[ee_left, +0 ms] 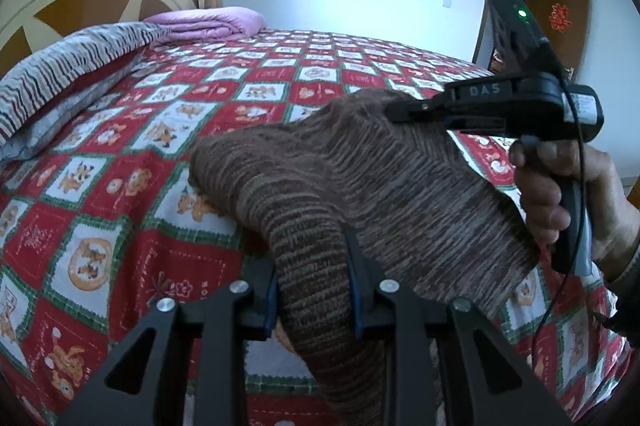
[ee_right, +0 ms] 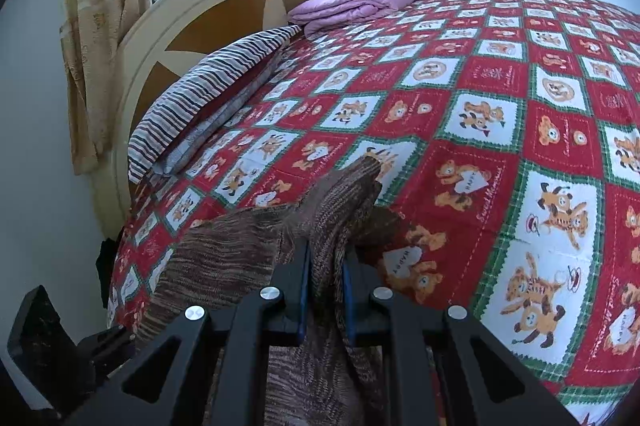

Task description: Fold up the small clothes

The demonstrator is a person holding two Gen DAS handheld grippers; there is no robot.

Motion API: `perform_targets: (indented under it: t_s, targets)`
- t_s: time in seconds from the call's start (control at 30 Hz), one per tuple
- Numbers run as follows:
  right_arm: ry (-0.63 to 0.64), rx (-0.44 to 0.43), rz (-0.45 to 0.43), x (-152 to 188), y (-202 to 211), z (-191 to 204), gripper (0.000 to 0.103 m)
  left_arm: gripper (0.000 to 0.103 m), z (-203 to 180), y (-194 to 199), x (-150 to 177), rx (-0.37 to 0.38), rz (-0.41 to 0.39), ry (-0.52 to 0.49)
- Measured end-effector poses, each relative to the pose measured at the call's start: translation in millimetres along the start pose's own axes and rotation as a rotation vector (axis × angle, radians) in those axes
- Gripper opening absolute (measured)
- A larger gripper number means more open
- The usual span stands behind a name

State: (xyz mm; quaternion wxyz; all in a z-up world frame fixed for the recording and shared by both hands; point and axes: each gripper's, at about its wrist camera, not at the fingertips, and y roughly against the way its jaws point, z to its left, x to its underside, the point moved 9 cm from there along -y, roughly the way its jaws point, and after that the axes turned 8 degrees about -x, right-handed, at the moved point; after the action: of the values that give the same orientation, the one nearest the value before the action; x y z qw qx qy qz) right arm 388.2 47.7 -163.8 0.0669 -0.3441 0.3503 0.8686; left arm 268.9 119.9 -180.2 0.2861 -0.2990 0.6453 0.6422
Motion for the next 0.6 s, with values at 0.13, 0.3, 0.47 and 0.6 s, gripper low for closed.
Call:
perform_targets:
  t_s: [0.13,0.3,0.47,0.6]
  targets:
    - [-0.027,0.008,-0.001,4,0,-10,0.014,0.033,2,-7,5,-0.005,0.026,0.008]
    - [-0.050,0.017,-0.003,7,-2,-22,0.014,0.039,2,-11,7,-0.020,0.032,0.007]
    - [-0.073,0.036,0.007,13,-4,-36,0.014,0.047,2,-15,7,-0.045,0.030,-0.001]
    - [-0.099,0.071,0.026,20,-6,-53,0.014,0.062,7,-17,8,-0.083,0.019,-0.002]
